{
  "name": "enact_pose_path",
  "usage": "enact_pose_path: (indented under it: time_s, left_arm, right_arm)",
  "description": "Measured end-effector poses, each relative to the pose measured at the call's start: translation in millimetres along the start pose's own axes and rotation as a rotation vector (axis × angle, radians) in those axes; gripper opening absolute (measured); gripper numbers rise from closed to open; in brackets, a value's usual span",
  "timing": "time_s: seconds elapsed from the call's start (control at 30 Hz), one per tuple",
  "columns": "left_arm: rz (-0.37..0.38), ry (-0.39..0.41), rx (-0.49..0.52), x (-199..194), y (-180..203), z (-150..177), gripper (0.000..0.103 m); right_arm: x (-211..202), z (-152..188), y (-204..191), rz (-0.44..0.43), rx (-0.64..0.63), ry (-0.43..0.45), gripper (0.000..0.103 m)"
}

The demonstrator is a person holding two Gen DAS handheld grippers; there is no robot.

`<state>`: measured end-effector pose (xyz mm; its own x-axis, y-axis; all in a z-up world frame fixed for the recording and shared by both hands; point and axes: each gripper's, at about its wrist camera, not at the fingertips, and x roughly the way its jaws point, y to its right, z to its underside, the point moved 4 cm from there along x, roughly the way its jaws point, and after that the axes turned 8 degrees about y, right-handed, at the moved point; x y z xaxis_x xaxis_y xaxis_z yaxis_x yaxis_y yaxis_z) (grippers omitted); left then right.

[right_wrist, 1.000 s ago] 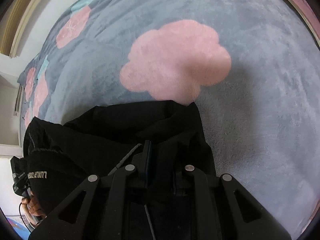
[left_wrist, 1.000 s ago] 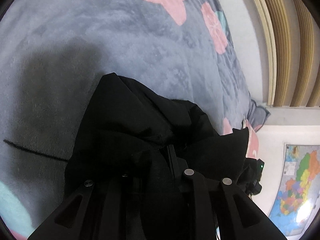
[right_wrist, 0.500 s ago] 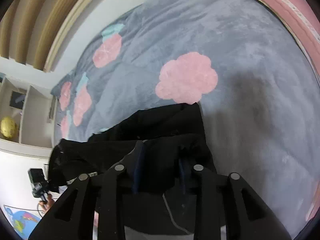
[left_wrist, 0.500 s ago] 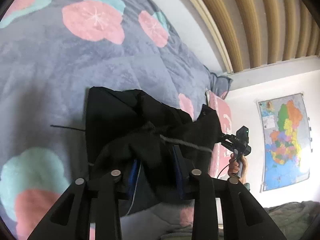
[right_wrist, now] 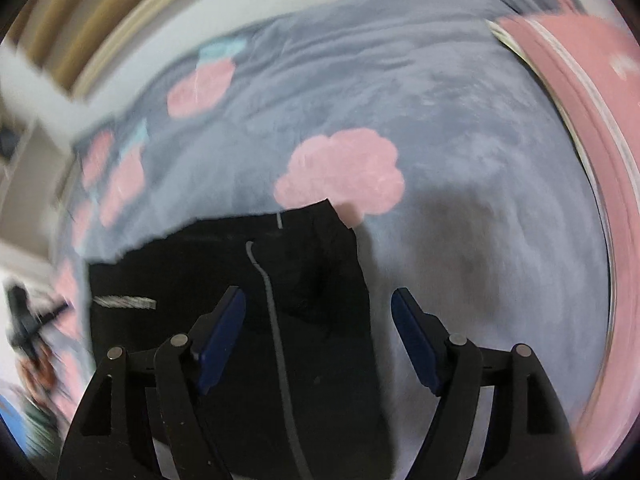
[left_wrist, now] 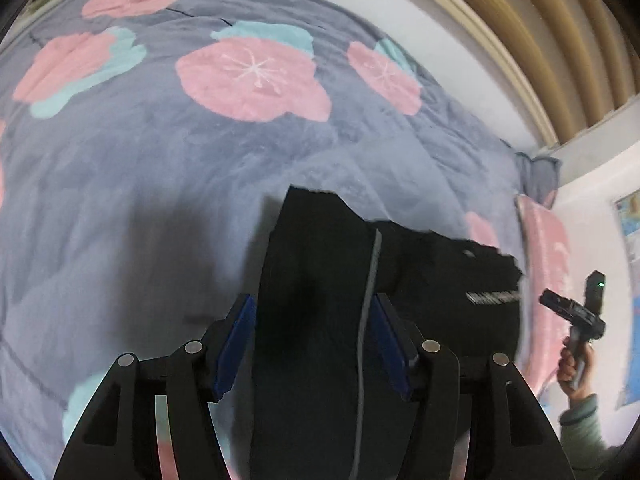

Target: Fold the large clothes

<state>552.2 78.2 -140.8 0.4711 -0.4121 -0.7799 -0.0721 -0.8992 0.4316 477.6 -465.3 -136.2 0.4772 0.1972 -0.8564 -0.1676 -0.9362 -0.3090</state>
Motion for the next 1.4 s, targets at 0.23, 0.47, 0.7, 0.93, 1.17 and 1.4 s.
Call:
enact_pose_path:
  time_s: [0.23,0.47,0.7,0.93,1.17,1.4]
  left_arm:
    - [0.035,-0.114,-0.069,58.9,-16.3,-7.1,0.061]
    - [-0.001,-0.064,-0.041,68.3,-5.7,3.4,0.019]
    - [0.122,0.198,-0.051,-28.5,21.2,-15.1,0.013]
    - [0.074,0.27,-0.079,-9.7,26.4,-61.6,0.012]
    - [-0.156,0.005,-0.027,119.9,-4.7,-24.6,0.015]
    - [-0.134,-0.053,-0.042,117.4,-11.6,-32.8,0.028]
  right_arm:
    - [70.2,-10.9,2.5,-0.026,-0.098,-0.067,0.078]
    - [73.9,1.1,-15.6,0.028,-0.167,-0.037,0.023]
    - [-33.9,-27.5,-40.5,0.156,-0.256,0.212,0.014]
    - [11.1,-75.8,-46.6,0.277,-0.257,0.23,0.013]
    - [145.3,-41.4,-3.0,0.225,-0.055,-0.064,0.013]
    - [126.4,-34.5,-7.2,0.212,-0.06,-0.062,0.03]
